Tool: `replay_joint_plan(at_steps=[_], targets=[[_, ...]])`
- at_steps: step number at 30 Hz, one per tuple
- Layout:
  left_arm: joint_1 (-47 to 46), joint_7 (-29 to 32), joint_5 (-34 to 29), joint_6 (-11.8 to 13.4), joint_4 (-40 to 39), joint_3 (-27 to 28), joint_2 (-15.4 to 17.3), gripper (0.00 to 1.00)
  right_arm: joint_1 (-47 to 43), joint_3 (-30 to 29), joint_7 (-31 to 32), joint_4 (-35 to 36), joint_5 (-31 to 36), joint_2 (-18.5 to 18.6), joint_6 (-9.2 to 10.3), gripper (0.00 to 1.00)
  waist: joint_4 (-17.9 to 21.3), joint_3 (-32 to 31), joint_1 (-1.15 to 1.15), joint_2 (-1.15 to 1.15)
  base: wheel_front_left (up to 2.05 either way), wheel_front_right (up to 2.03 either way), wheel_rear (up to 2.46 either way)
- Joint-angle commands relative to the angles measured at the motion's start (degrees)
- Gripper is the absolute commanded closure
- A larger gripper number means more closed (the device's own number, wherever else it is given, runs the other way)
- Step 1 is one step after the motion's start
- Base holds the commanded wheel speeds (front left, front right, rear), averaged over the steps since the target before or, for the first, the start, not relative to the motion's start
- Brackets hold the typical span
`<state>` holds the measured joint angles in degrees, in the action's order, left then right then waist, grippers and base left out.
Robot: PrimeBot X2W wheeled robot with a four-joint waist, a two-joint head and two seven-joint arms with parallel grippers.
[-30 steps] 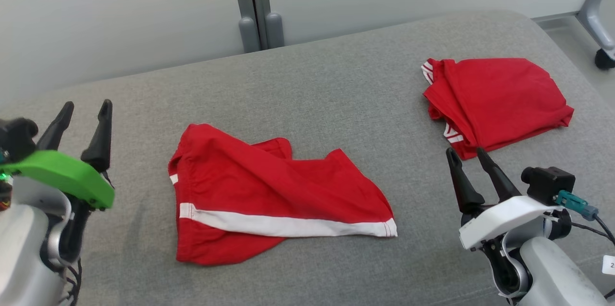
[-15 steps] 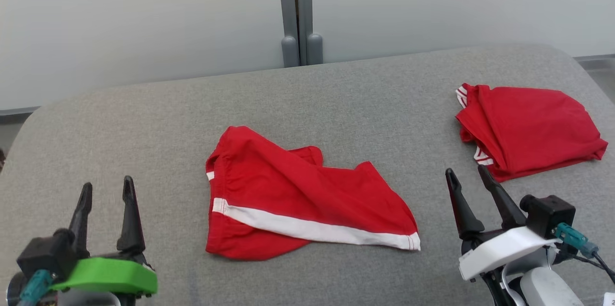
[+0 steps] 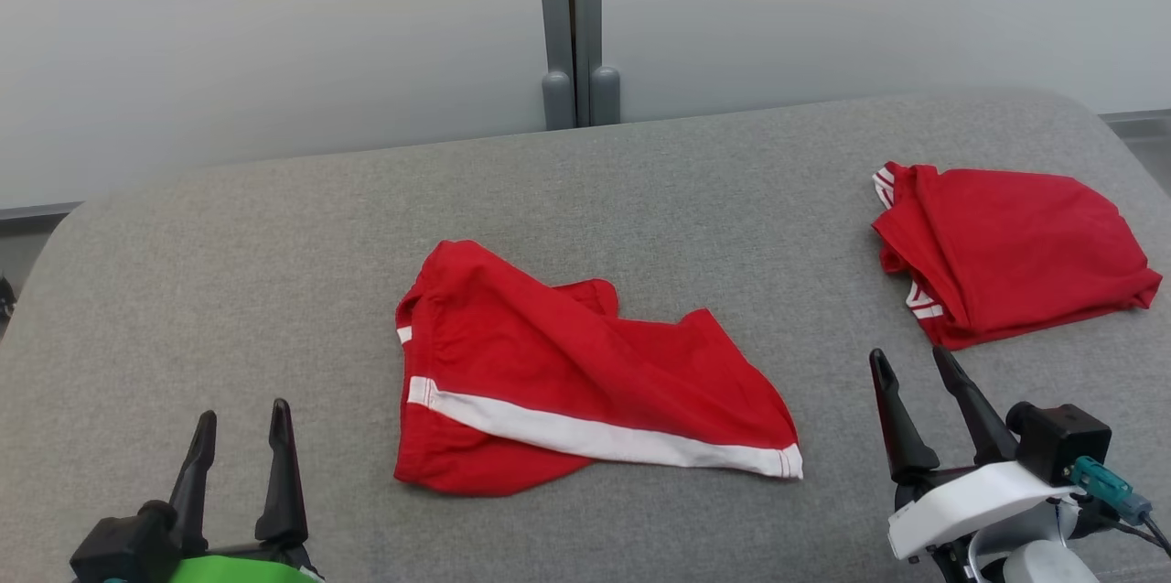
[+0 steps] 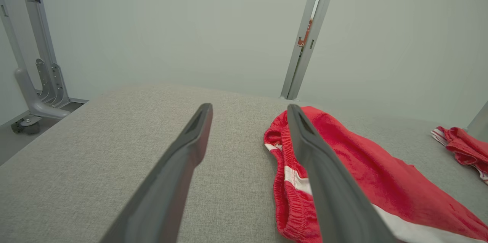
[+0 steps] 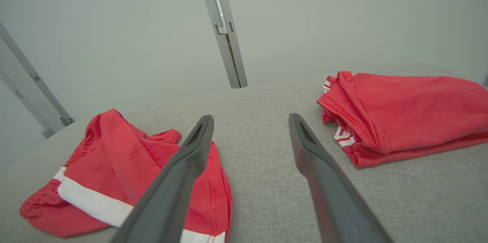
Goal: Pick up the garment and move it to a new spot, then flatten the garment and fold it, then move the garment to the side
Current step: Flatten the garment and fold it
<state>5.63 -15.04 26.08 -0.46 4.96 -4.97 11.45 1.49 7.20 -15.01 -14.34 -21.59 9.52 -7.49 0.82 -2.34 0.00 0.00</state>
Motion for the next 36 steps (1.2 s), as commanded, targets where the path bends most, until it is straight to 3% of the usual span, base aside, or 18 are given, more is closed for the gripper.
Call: replay_joint_plan(at_steps=[1,3,5,7,13,22,28,36], targets=[[0.3,-0.1,-0.8,-0.9,0.8,0.2,-0.2,0.00,0.3,-0.1,-0.2,-0.1,0.1,0.1,0.01,0.00,0.1,0.0,0.00,0.00,0.00,0.00,0.00],[-0.3,0.1,1.7,-2.5,2.5,-0.1,-1.4,0.00,0.1,0.4,-0.2,-1.1,-0.2,0.2,0.01,0.00,0.1,0.0,0.00,0.00,0.00,0.00,0.00],[-2.5,3.2,3.7,-4.2,3.6,-1.0,-0.6,0.00,0.4,0.0,0.6,-2.7,-0.9,0.8,0.01,0.00,0.1,-0.1,0.00,0.00,0.00,0.00,0.00],[-5.1,8.3,5.3,-5.2,3.8,-2.2,1.2,0.00,1.1,0.6,3.1,-4.2,-2.0,1.2,0.01,0.00,0.0,0.0,0.00,0.00,0.00,0.00,0.00],[-15.9,31.2,11.8,-6.7,4.8,-7.0,8.1,0.00,3.6,8.2,16.6,-6.7,-7.4,3.7,0.02,0.00,0.2,1.1,0.00,0.00,0.00,0.00,0.00],[-27.8,52.8,24.2,-7.1,9.4,-17.2,13.7,0.00,9.8,14.6,26.5,-11.5,-12.0,2.8,0.01,0.00,2.6,5.2,0.00,0.00,0.00,0.00,0.00],[-33.0,55.5,29.2,-7.1,13.4,-24.3,16.1,0.00,13.5,17.9,26.1,-13.0,-14.2,2.3,0.01,0.00,4.3,7.9,0.00,0.00,0.00,0.00,0.00],[-37.5,54.2,33.8,-7.1,21.4,-28.8,17.3,0.00,17.3,22.8,24.7,-15.0,-17.5,2.0,0.01,0.00,6.2,10.5,0.00,0.00,0.00,0.00,0.00]])
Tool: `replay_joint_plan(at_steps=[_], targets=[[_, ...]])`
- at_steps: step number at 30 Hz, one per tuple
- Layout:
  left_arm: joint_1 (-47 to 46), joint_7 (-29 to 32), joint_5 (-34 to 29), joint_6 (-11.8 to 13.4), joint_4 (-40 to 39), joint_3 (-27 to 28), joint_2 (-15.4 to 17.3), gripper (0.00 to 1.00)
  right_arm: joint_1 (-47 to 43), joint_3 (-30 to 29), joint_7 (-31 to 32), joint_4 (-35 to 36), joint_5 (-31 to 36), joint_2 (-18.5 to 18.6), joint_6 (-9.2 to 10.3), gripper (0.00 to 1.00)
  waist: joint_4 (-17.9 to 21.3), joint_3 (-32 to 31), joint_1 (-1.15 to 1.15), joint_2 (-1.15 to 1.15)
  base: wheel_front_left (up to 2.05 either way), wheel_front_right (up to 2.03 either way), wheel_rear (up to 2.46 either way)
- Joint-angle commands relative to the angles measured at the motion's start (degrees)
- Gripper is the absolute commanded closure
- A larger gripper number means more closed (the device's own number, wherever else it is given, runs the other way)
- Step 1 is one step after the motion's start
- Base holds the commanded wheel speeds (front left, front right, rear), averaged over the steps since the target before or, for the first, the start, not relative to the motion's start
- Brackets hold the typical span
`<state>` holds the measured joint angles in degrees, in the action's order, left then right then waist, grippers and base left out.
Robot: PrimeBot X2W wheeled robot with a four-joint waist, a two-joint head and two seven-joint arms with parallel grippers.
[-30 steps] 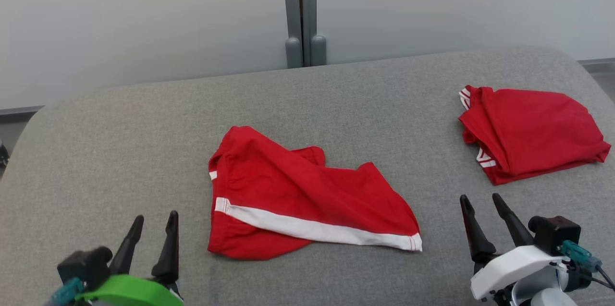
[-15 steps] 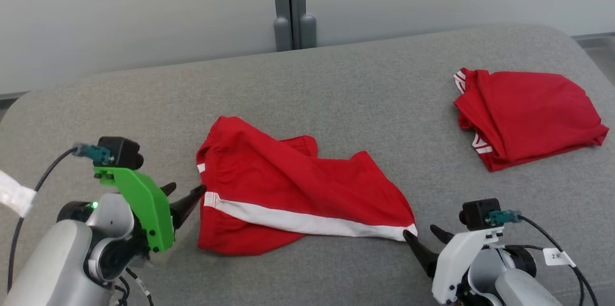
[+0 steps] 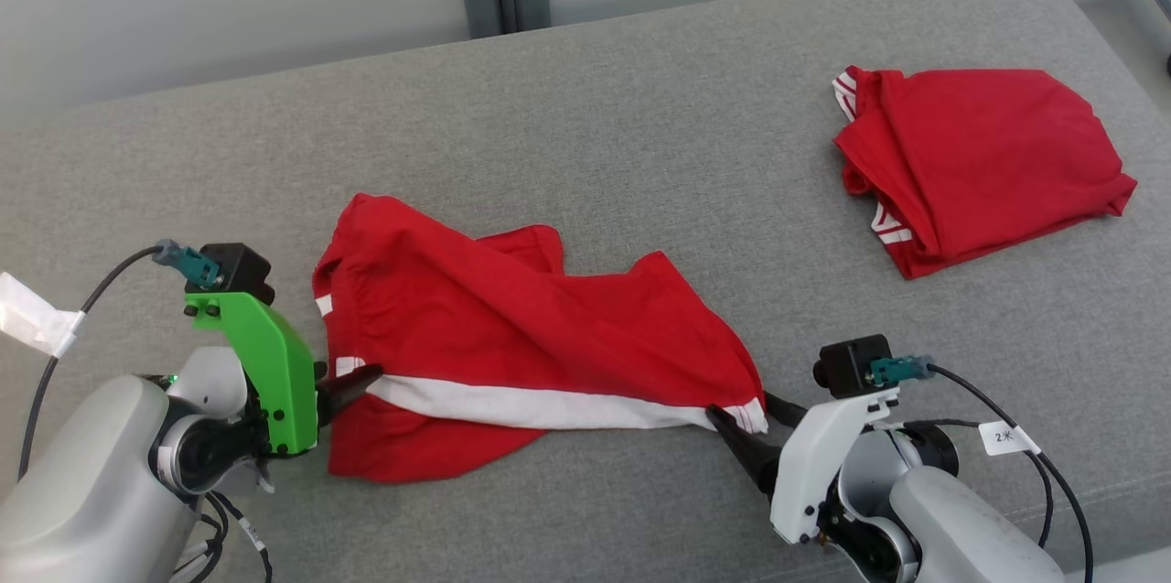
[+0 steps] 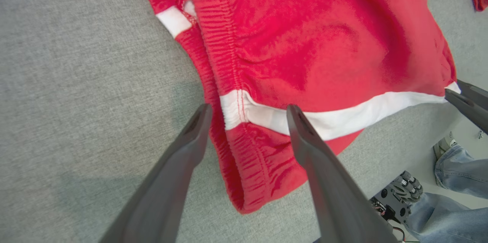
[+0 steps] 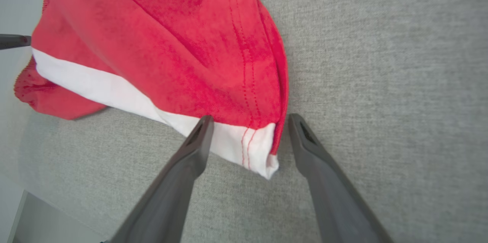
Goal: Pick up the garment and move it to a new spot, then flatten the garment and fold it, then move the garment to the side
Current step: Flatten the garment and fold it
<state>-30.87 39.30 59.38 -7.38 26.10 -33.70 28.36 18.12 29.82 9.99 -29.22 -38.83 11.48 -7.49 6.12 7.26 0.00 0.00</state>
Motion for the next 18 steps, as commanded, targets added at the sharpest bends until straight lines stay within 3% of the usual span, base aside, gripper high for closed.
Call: replay_joint_plan(at_steps=[1,9,11,12,13,14,15,18], targets=[[-1.4,-0.1,0.9,-0.2,0.9,-0.7,0.4,0.00,1.0,0.7,-0.5,-0.5,-0.7,0.0,0.01,0.00,1.0,1.1,0.00,0.00,0.00,0.00,0.00],[-3.5,-1.6,5.3,-0.2,3.8,-4.4,1.1,0.00,2.3,3.7,-2.4,-3.2,-3.4,0.5,0.05,0.00,0.9,1.7,0.00,0.00,0.00,0.00,0.00],[-3.9,-2.2,6.3,-0.2,4.0,-5.2,1.1,0.00,2.5,4.3,-2.8,-3.7,-4.1,0.7,0.05,0.30,0.7,1.6,0.00,0.00,0.00,0.00,0.00],[-4.1,-2.3,6.7,-0.2,4.0,-5.7,1.3,0.02,2.7,4.7,-3.0,-3.8,-4.4,0.8,0.05,0.52,0.6,1.6,0.00,0.00,0.00,0.00,0.00],[-4.3,-2.6,7.2,-0.2,4.0,-6.3,1.4,0.46,2.7,5.1,-3.2,-4.0,-4.8,0.8,0.05,0.67,0.5,1.5,0.00,0.00,0.00,0.00,0.00],[-4.4,-2.7,7.5,-0.2,3.9,-6.8,1.5,0.59,2.8,5.4,-3.4,-4.1,-5.1,0.9,0.03,0.94,0.4,1.4,0.00,0.00,0.00,0.00,0.00],[-4.6,-2.9,7.7,-0.2,3.8,-7.2,1.7,1.00,2.9,5.7,-3.7,-4.2,-5.4,1.0,0.03,1.00,0.2,1.2,0.00,0.00,0.00,0.00,0.00],[-4.9,-3.3,9.0,-0.2,3.4,-8.6,2.1,1.00,2.9,6.4,-4.5,-4.4,-6.5,1.4,0.03,1.00,-0.1,0.5,0.00,0.00,0.00,0.00,0.00]])
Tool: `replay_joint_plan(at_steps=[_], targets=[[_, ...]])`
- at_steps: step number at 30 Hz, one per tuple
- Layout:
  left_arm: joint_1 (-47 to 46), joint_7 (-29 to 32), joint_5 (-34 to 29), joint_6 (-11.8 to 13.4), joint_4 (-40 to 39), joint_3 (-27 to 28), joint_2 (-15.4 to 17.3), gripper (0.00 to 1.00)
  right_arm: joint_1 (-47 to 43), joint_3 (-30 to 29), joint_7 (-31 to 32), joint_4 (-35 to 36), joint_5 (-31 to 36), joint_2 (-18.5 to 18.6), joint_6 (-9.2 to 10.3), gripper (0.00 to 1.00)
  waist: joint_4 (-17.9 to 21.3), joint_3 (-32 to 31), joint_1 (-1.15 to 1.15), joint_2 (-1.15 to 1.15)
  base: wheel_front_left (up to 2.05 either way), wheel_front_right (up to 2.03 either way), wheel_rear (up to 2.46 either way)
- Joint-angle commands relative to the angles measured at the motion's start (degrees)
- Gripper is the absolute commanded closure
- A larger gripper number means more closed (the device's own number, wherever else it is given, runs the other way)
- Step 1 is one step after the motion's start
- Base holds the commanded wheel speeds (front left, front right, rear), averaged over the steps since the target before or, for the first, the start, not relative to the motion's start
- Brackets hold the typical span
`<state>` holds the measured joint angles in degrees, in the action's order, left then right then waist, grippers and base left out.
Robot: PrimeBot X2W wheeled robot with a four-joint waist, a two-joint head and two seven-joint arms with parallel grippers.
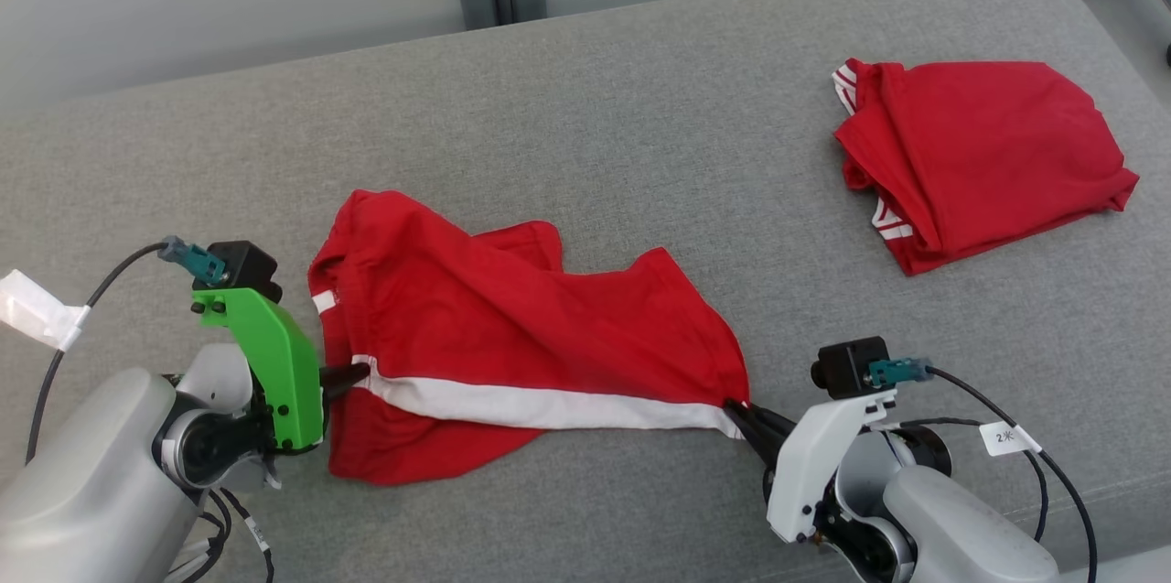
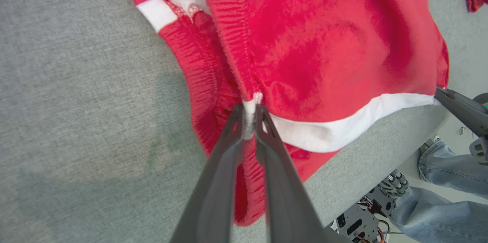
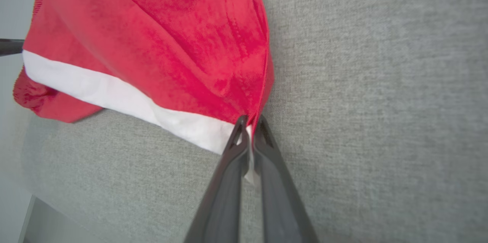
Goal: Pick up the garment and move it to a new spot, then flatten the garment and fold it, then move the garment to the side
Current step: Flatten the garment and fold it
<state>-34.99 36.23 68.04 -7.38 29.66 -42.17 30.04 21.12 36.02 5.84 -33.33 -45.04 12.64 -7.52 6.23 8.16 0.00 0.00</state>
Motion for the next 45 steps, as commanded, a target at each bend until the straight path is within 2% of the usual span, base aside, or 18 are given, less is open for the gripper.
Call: replay_joint_plan(at_steps=[1,7,13,18,21,24,26,31,36,38,42,45], targets=[[-1.0,-0.5,0.8,-0.2,-0.5,-0.5,0.7,1.00,-0.1,0.4,-0.7,-0.1,-0.7,0.4,0.07,1.00,-0.4,-0.6,0.00,0.00,0.00,0.00,0.00],[-1.0,-2.2,3.3,-0.2,-4.3,-2.1,3.4,1.00,-1.2,0.5,-2.3,3.8,-5.9,2.0,0.07,1.00,-1.3,-2.9,0.00,0.00,0.00,0.00,0.00],[-2.1,-5.0,8.1,-0.2,-10.9,0.5,7.2,1.00,-1.7,-1.6,-1.2,10.4,-13.5,5.2,0.05,1.00,-2.3,-3.9,0.00,0.00,0.00,0.00,0.00],[-3.5,-7.1,10.5,-0.2,-16.8,3.2,10.9,1.00,1.9,-5.2,1.8,17.2,-21.6,7.2,0.04,1.00,-2.9,-1.2,0.00,0.00,0.00,0.00,0.00],[-6.2,-9.0,9.4,-0.2,-18.6,4.3,11.7,1.00,6.1,-7.6,4.1,18.8,-25.3,8.4,0.03,1.00,-3.5,2.2,0.00,0.00,0.00,0.00,0.00],[-10.4,-11.2,6.8,-0.2,-17.6,4.6,10.5,1.00,11.9,-9.5,6.3,17.7,-27.7,8.6,0.03,1.00,-4.4,5.9,0.00,0.00,0.00,0.00,0.00],[-14.0,-13.9,5.0,-0.2,-16.1,5.1,8.5,1.00,16.6,-10.7,6.8,15.3,-27.7,8.3,0.04,1.00,-5.0,8.4,0.00,0.00,0.00,0.00,0.00],[-24.6,-16.7,2.3,-0.2,-10.1,5.4,4.2,1.00,32.4,-13.5,6.3,6.6,-26.4,4.0,0.03,1.00,-5.6,15.2,0.00,0.00,0.00,0.00,0.00],[-37.0,-15.5,4.0,0.0,-1.3,8.0,0.2,1.00,48.8,-16.5,3.7,-0.8,-26.3,-0.1,0.03,1.00,-6.1,19.4,0.00,0.00,0.00,0.00,0.00],[-41.9,-14.5,4.3,0.1,1.5,8.8,-0.5,1.00,54.4,-17.7,2.2,-2.6,-26.6,-0.9,0.03,1.00,-6.2,20.5,0.00,0.00,0.00,0.00,0.00],[-50.5,-17.6,3.1,-0.1,4.9,10.8,-1.9,1.00,63.5,-19.1,-1.9,-4.7,-25.5,-0.6,0.03,1.00,-6.5,21.5,0.00,0.00,0.00,0.00,0.00],[-53.3,-19.7,2.5,-0.1,5.5,10.5,-2.6,1.00,67.0,-18.6,-4.4,-4.2,-24.9,0.1,0.03,1.00,-6.6,21.5,0.00,0.00,0.00,0.00,0.00]])
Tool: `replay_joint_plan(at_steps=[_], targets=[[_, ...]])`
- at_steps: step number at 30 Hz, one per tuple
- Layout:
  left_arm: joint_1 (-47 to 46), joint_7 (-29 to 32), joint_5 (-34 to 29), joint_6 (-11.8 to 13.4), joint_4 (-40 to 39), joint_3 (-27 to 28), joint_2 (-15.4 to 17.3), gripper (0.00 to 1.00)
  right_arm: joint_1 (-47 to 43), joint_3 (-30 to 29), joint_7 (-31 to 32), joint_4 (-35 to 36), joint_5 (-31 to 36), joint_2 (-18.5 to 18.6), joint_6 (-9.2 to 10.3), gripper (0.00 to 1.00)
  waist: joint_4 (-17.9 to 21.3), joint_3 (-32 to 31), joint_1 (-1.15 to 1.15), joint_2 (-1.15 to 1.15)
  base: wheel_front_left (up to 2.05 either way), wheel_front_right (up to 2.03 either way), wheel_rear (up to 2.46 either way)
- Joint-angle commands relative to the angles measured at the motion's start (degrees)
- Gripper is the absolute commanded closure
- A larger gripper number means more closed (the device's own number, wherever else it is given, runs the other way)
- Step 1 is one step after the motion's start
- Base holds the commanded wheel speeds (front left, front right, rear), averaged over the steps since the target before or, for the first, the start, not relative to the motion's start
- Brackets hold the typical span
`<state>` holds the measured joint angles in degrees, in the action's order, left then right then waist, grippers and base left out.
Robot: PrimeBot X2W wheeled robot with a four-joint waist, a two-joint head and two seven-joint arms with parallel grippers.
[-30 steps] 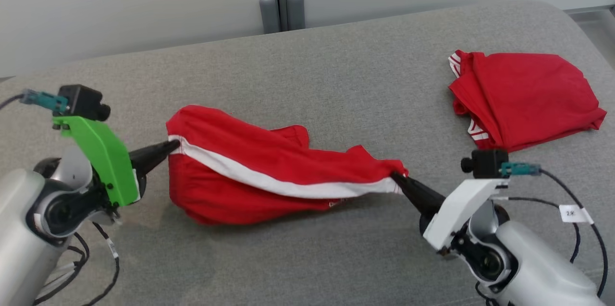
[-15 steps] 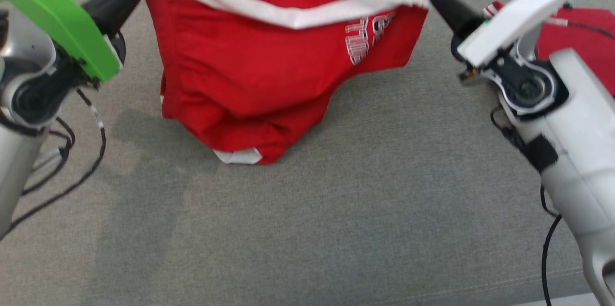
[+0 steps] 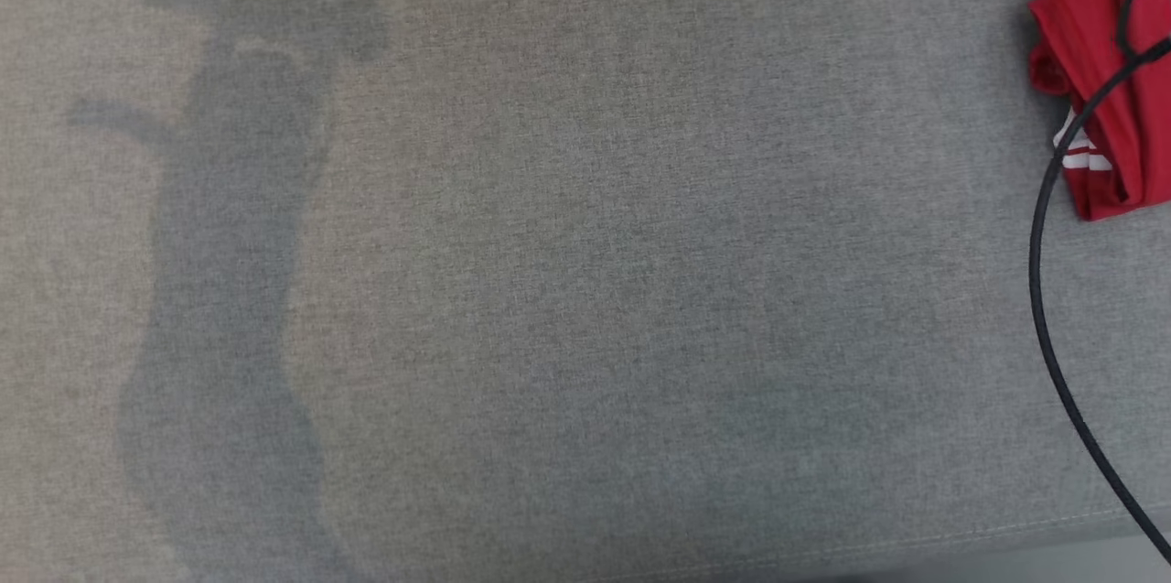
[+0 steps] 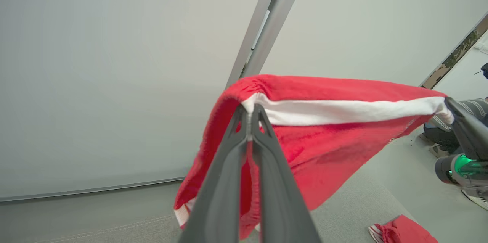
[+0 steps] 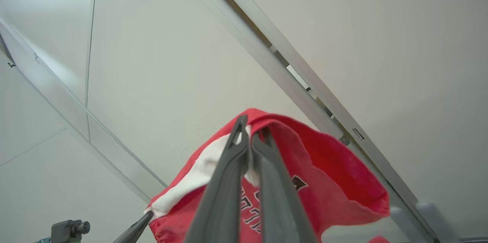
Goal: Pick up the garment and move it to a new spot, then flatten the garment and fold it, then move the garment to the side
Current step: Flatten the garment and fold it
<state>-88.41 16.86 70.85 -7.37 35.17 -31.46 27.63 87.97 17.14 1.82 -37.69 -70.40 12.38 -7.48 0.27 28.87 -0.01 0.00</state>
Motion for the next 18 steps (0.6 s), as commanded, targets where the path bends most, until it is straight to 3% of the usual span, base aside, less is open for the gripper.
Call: replay_joint_plan(at_steps=[1,4,12,18], targets=[[-0.2,-0.5,0.1,-0.1,-0.4,-0.6,-0.3,1.00,0.6,0.8,-0.9,0.9,0.5,0.7,-0.01,1.00,-0.6,0.7,0.01,0.00,0.00,0.00,0.00],[2.4,-0.3,1.7,-0.2,-2.2,-2.1,0.4,1.00,-1.4,2.4,-1.2,2.9,-0.7,1.9,-0.01,1.00,-0.5,-0.1,0.01,0.00,0.00,0.00,0.00],[20.1,1.2,7.3,-0.2,-11.7,-10.5,5.5,1.00,-19.7,12.4,4.3,5.7,-2.6,6.2,-0.01,1.00,0.9,-6.5,0.01,0.00,0.00,0.00,0.00],[35.2,6.7,13.2,-0.2,-20.4,-17.6,10.7,1.00,-35.4,21.1,11.2,7.5,-2.4,13.8,-0.01,1.00,1.5,-14.8,0.01,0.00,0.00,0.00,0.00]])
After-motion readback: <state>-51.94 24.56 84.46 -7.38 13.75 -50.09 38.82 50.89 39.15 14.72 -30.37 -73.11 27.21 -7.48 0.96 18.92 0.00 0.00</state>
